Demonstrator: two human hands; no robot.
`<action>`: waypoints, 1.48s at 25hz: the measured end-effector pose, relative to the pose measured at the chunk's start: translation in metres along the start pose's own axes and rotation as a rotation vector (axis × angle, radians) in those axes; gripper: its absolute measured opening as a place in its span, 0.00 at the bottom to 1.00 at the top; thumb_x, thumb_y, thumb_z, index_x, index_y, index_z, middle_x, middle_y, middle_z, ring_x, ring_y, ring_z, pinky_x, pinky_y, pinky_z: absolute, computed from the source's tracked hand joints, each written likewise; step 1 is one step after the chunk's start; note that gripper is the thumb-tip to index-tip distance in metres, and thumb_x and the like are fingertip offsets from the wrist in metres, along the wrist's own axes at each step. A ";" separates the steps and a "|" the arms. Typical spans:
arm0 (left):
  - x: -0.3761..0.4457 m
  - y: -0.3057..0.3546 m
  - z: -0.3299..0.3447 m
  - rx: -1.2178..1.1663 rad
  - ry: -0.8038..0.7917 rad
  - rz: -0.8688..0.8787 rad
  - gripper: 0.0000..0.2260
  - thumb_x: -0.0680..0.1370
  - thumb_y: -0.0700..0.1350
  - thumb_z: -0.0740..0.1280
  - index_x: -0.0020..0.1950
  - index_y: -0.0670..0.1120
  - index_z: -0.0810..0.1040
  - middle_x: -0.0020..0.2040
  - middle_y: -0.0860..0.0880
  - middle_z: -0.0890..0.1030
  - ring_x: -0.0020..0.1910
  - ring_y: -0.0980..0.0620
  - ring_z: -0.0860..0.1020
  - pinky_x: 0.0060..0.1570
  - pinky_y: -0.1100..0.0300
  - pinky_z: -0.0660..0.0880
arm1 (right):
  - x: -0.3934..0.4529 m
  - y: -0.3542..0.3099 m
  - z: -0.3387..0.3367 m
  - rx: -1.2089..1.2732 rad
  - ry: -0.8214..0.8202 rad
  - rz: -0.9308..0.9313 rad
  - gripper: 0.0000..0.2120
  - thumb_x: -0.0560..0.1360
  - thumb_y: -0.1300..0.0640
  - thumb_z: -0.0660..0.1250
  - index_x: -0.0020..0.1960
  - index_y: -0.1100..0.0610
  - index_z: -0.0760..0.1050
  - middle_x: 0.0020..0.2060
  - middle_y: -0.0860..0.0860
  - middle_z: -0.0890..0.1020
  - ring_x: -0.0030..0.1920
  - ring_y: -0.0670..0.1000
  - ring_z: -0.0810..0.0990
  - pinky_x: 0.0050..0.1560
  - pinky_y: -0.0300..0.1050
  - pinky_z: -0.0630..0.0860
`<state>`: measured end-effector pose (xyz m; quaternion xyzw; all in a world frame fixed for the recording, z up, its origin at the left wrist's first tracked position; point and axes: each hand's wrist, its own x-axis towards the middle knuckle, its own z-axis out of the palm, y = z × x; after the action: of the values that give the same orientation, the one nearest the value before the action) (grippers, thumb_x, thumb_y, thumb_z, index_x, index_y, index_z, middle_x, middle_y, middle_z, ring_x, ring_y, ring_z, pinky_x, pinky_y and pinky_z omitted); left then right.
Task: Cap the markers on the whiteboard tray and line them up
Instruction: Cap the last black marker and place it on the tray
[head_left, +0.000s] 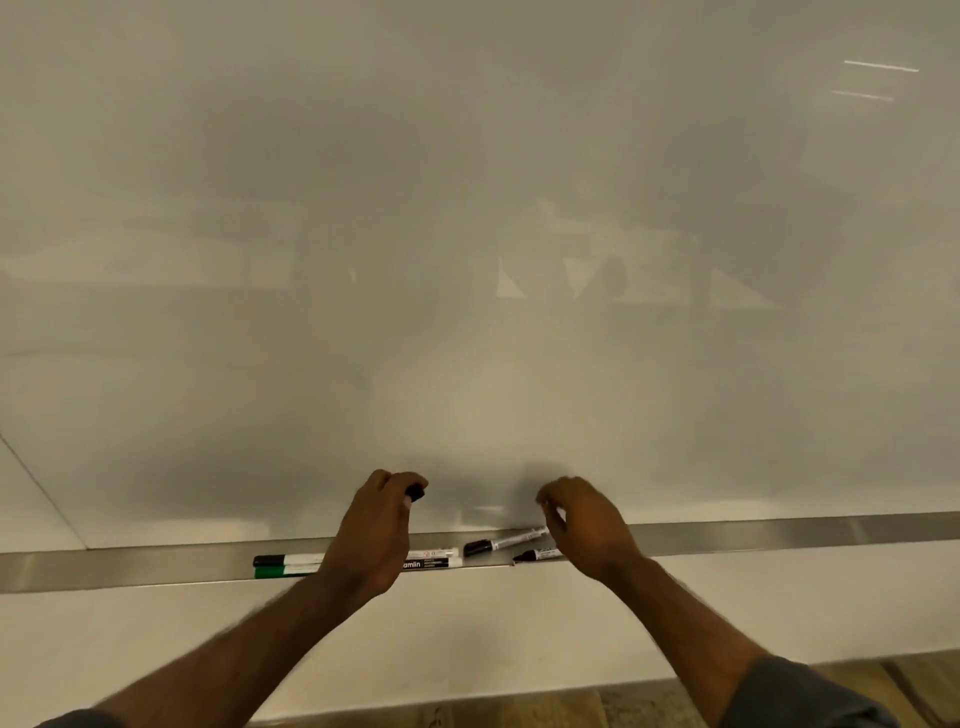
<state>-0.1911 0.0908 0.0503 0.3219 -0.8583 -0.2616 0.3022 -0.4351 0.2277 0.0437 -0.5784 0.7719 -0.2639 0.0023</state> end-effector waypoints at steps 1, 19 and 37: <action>-0.001 -0.005 0.005 -0.039 0.013 -0.056 0.11 0.80 0.37 0.56 0.59 0.45 0.74 0.51 0.49 0.74 0.52 0.51 0.75 0.50 0.52 0.77 | 0.000 0.013 0.006 -0.078 -0.119 0.043 0.10 0.76 0.61 0.62 0.55 0.53 0.78 0.50 0.53 0.81 0.52 0.54 0.78 0.52 0.49 0.75; 0.005 0.001 0.032 -0.742 0.151 -0.790 0.05 0.73 0.34 0.68 0.46 0.41 0.81 0.38 0.43 0.84 0.35 0.47 0.77 0.40 0.55 0.76 | 0.014 0.065 0.020 -0.172 -0.329 -0.145 0.10 0.78 0.53 0.60 0.55 0.50 0.77 0.49 0.51 0.78 0.51 0.54 0.74 0.48 0.47 0.69; 0.030 0.042 -0.020 -1.148 0.109 -0.548 0.10 0.73 0.32 0.67 0.53 0.38 0.81 0.49 0.38 0.84 0.43 0.44 0.83 0.45 0.55 0.83 | 0.039 -0.046 -0.075 0.042 -0.043 -0.406 0.09 0.81 0.54 0.58 0.55 0.51 0.76 0.41 0.50 0.76 0.38 0.51 0.73 0.37 0.47 0.71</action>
<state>-0.2118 0.0919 0.1014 0.3295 -0.4512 -0.7310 0.3918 -0.4300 0.2146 0.1394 -0.7274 0.6336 -0.2624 -0.0225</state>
